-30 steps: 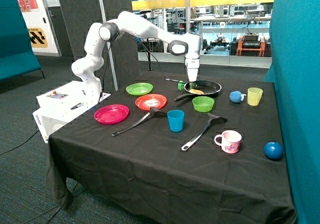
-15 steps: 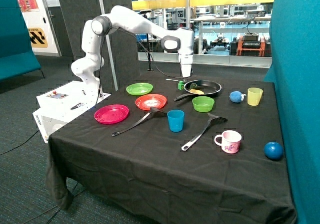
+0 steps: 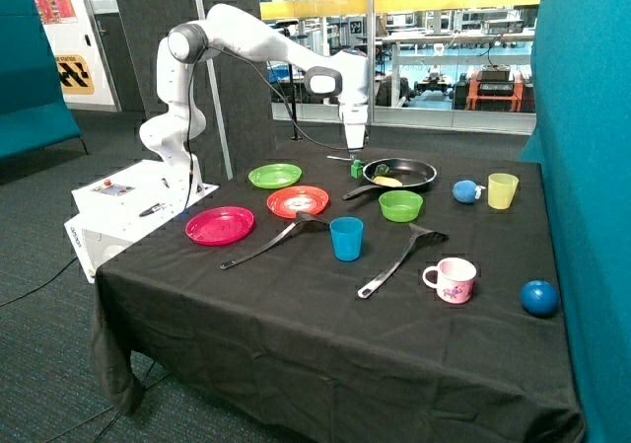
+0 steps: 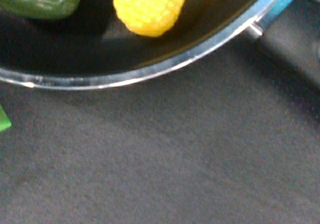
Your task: Cook the vegetables
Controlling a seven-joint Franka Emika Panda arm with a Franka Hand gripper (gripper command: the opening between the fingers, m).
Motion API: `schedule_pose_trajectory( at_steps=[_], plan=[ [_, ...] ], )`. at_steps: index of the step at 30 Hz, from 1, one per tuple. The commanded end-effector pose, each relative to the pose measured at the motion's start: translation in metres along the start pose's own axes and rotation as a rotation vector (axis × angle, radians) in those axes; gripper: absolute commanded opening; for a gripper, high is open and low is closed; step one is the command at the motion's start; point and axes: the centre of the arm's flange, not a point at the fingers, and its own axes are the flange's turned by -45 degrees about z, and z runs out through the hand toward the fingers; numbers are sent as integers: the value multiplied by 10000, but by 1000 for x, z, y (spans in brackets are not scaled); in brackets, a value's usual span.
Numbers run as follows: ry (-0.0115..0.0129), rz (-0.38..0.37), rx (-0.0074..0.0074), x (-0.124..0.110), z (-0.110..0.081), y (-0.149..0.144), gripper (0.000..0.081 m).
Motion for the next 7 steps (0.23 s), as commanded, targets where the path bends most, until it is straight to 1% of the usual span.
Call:
schedule_pose_trajectory(
  at_steps=[1,7],
  plan=[
    [-9,-25,35,-10,-6,12,401],
    [-9,-121,35,-12,-10,12,405]
  ],
)
